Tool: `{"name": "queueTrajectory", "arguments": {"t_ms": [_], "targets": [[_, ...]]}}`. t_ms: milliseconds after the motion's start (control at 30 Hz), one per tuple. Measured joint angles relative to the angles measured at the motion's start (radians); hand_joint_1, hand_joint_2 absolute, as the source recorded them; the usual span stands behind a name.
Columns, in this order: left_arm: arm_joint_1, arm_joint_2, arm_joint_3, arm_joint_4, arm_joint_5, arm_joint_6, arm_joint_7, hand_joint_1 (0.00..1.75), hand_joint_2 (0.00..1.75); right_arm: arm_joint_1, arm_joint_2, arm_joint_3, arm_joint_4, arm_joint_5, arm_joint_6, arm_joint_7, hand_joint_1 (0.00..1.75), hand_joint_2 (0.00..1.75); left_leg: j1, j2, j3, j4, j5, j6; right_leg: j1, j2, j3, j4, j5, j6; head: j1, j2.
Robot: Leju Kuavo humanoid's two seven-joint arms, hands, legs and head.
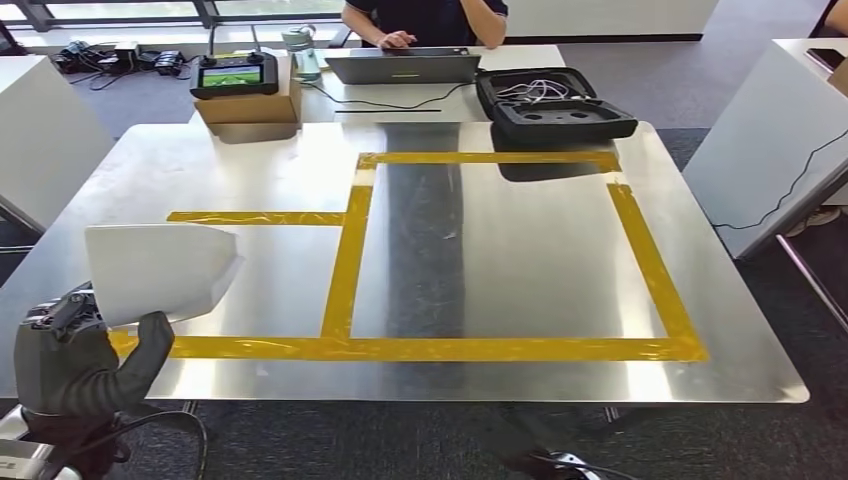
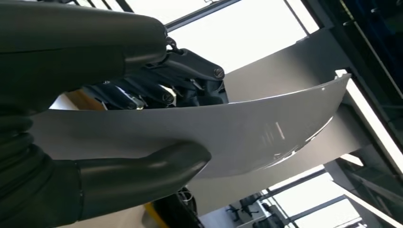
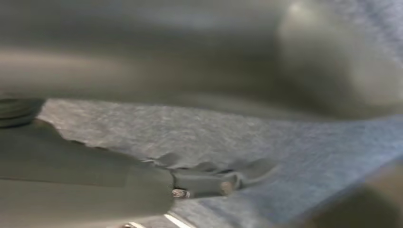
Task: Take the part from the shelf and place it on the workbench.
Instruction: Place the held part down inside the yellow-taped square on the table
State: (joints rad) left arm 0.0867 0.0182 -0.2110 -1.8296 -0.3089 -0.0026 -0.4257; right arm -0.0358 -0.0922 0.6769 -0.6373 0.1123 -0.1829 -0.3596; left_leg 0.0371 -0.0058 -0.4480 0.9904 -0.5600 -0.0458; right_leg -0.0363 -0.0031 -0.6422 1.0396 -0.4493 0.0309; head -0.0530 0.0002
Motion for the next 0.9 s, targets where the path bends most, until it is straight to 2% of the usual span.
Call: {"name": "queueTrajectory", "arguments": {"t_ms": [67, 100, 200, 233, 267, 300, 367, 433, 500, 533, 567, 633, 667, 700, 800, 900], "targets": [[0.0, 0.0, 0.0, -0.001, -0.002, 0.001, 0.0, 1.75, 1.75, 0.0, -0.001, -0.001, 0.0, 0.0, 0.0, 0.0, 0.0, 0.0, 0.002, 0.001, -0.003, 0.028, -0.014, -0.006, 0.001, 0.001, 0.008, 0.0, 0.004, -0.016, -0.002, 0.0], [-0.001, 0.0, 0.0, -0.001, -0.003, 0.001, 0.0, 1.75, 1.75, -0.002, 0.0, -0.001, 0.0, 0.0, 0.0, -0.001, 0.0, 0.0, 0.002, 0.001, -0.021, 0.064, -0.034, -0.006, 0.001, 0.001, 0.012, -0.001, 0.002, -0.022, -0.003, 0.0], [-0.001, 0.0, 0.0, -0.002, -0.008, 0.002, 0.0, 1.75, 1.75, -0.004, 0.0, -0.002, 0.0, 0.001, 0.0, -0.001, 0.0, 0.0, -0.003, 0.001, -0.128, 0.242, -0.115, -0.005, 0.007, 0.001, 0.015, -0.002, -0.003, -0.031, -0.004, 0.0], [-0.001, 0.001, 0.0, -0.002, -0.009, 0.002, 0.0, 1.75, 1.75, -0.003, 0.0, -0.001, 0.0, 0.001, 0.0, -0.001, 0.0, 0.0, -0.005, 0.001, -0.155, 0.276, -0.12, -0.003, 0.01, 0.001, 0.016, -0.002, -0.004, -0.033, -0.004, 0.0], [0.0, 0.001, 0.0, -0.001, -0.012, 0.002, 0.0, 1.75, 1.75, -0.003, 0.0, -0.001, 0.0, 0.001, 0.0, -0.001, 0.0, 0.0, -0.006, 0.001, -0.166, 0.277, -0.107, 0.0, 0.013, 0.001, 0.018, -0.002, -0.005, -0.033, -0.004, 0.0], [0.0, 0.001, 0.0, -0.002, -0.014, 0.002, 0.0, 1.75, 1.75, -0.003, 0.0, -0.001, 0.0, 0.001, 0.001, -0.001, 0.0, 0.0, -0.008, 0.001, -0.159, 0.242, -0.073, 0.005, 0.014, 0.002, 0.02, -0.002, -0.006, -0.033, -0.004, 0.0], [0.0, 0.002, 0.0, -0.002, -0.017, 0.002, 0.0, 1.75, 1.75, -0.004, 0.0, -0.001, 0.0, 0.001, 0.001, -0.001, 0.0, 0.0, -0.014, 0.002, -0.119, 0.12, 0.005, 0.016, 0.016, 0.003, 0.025, -0.002, -0.007, -0.029, -0.004, 0.0], [0.0, 0.002, 0.0, -0.003, -0.019, 0.003, 0.0, 1.75, 1.75, -0.003, 0.0, -0.002, 0.0, 0.001, 0.001, -0.001, 0.0, 0.0, -0.021, 0.004, -0.098, 0.047, 0.027, 0.027, 0.018, 0.003, 0.025, -0.002, -0.006, -0.018, -0.004, 0.0], [0.0, 0.002, 0.0, -0.005, -0.021, 0.003, 0.0, 1.75, 1.75, -0.003, 0.0, -0.002, 0.0, 0.001, 0.001, -0.002, 0.0, 0.0, -0.026, 0.004, -0.1, 0.041, 0.03, 0.038, 0.019, 0.003, 0.026, -0.007, -0.004, -0.003, -0.004, 0.0], [0.0, 0.002, 0.0, -0.006, -0.021, 0.003, 0.0, 1.75, 1.75, -0.003, 0.0, -0.002, 0.0, 0.001, 0.001, -0.002, 0.0, 0.0, -0.026, 0.003, -0.099, 0.037, 0.044, 0.04, 0.019, 0.003, 0.03, -0.011, -0.004, -0.003, -0.004, 0.0], [-0.001, 0.002, 0.0, -0.007, -0.022, 0.003, 0.0, 1.75, 1.75, -0.004, 0.0, -0.002, 0.0, 0.0, 0.001, -0.003, 0.0, 0.0, -0.025, 0.002, -0.097, 0.033, 0.051, 0.041, 0.019, 0.002, 0.033, -0.015, -0.002, -0.014, -0.004, 0.0], [-0.002, 0.001, 0.0, -0.008, -0.024, 0.003, -0.001, 1.75, 1.75, -0.004, 0.0, -0.002, 0.0, -0.001, 0.0, -0.003, 0.0, 0.0, -0.024, 0.0, -0.094, 0.026, 0.058, 0.042, 0.022, 0.003, 0.036, -0.022, 0.001, -0.044, -0.004, 0.0], [-0.002, 0.001, 0.0, -0.008, -0.025, 0.003, -0.001, 1.75, 1.75, -0.004, 0.0, -0.002, 0.0, -0.001, 0.0, -0.002, 0.0, 0.0, -0.024, 0.0, -0.095, 0.026, 0.058, 0.045, 0.022, 0.003, 0.037, -0.025, 0.004, -0.054, -0.004, 0.0], [-0.002, 0.001, 0.0, -0.008, -0.026, 0.003, -0.001, 1.75, 1.75, -0.004, 0.0, -0.002, 0.0, -0.002, 0.0, -0.002, 0.0, 0.0, -0.025, 0.0, -0.095, 0.026, 0.058, 0.049, 0.022, 0.003, 0.038, -0.027, 0.006, -0.054, -0.004, 0.0], [-0.002, 0.001, 0.0, -0.008, -0.028, 0.003, -0.001, 1.75, 1.75, -0.004, 0.0, -0.002, 0.0, -0.002, 0.0, -0.002, 0.0, 0.0, -0.028, 0.001, -0.096, 0.027, 0.058, 0.056, 0.02, 0.003, 0.042, -0.036, 0.014, -0.038, -0.004, 0.0], [-0.002, 0.001, 0.0, -0.008, -0.029, 0.003, -0.001, 1.75, 1.75, -0.004, 0.0, -0.002, 0.0, -0.002, 0.0, -0.002, 0.0, 0.0, -0.03, 0.001, -0.098, 0.028, 0.057, 0.059, 0.017, 0.003, 0.044, -0.044, 0.017, -0.007, -0.004, 0.0]]}}
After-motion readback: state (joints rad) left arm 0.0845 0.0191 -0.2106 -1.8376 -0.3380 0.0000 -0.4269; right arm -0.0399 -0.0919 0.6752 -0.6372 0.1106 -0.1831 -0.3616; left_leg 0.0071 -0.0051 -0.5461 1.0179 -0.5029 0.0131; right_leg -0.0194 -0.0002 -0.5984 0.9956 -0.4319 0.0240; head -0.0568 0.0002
